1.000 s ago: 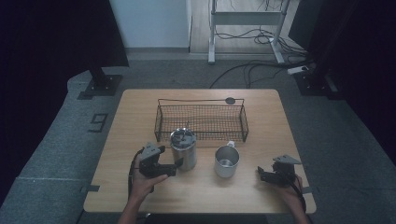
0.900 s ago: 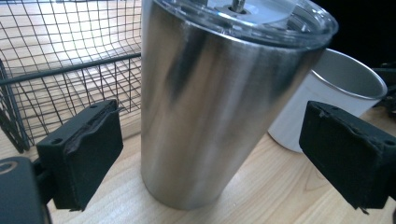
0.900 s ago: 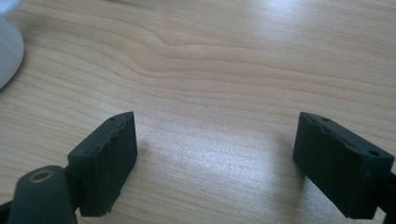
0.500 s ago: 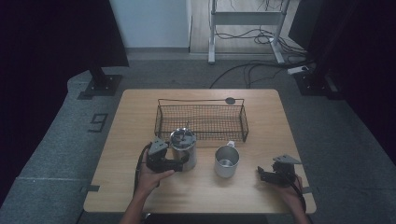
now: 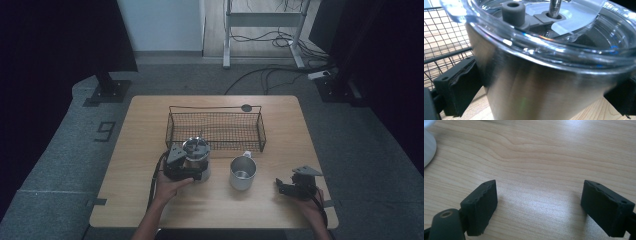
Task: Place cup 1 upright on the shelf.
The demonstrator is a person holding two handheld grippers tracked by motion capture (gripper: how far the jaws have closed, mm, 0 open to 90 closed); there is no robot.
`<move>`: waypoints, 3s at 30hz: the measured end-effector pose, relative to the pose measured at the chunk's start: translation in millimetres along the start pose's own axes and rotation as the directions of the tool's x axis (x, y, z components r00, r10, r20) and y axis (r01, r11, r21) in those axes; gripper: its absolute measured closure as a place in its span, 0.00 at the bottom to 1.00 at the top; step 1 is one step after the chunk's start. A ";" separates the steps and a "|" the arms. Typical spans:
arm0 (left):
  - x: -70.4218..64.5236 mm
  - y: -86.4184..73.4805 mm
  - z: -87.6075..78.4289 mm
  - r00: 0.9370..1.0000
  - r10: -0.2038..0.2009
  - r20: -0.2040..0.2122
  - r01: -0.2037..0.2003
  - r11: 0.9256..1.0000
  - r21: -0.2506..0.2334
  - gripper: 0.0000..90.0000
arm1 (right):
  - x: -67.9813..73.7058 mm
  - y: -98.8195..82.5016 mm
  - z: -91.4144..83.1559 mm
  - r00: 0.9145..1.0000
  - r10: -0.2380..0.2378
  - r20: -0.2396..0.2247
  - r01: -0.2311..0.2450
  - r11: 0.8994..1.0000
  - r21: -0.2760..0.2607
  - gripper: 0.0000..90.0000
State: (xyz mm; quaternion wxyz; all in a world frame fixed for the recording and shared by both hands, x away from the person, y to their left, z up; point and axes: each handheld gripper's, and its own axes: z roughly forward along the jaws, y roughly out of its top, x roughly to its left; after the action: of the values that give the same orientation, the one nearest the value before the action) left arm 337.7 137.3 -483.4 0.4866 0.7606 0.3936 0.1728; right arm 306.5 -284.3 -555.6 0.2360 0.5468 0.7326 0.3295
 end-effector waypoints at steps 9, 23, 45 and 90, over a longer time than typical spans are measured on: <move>-2.2 0.0 -1.5 0.999 0.033 -0.019 -0.033 0.999 -0.004 0.03 | 0.0 0.0 0.0 1.000 0.000 0.000 0.000 1.000 0.000 0.15; -2.9 0.7 -5.0 0.997 0.073 -0.016 -0.073 0.997 -0.008 0.04 | 0.0 0.0 0.0 1.000 0.001 0.000 -0.001 1.000 0.000 0.15; -4.4 7.6 -16.4 0.997 0.081 0.008 -0.081 0.996 -0.036 0.05 | -0.1 0.0 -0.1 1.000 0.001 0.001 -0.001 1.000 -0.001 0.16; -5.2 40.1 -43.3 0.995 0.103 -0.012 -0.103 0.990 -0.093 0.05 | -0.2 0.0 -0.1 1.000 0.002 0.000 -0.002 1.000 -0.001 0.16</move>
State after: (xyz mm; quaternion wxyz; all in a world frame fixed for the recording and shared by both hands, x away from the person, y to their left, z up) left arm 323.7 150.7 -427.4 0.5105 0.7557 0.3471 0.2186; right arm 306.4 -284.5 -555.5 0.2360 0.5476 0.7317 0.3302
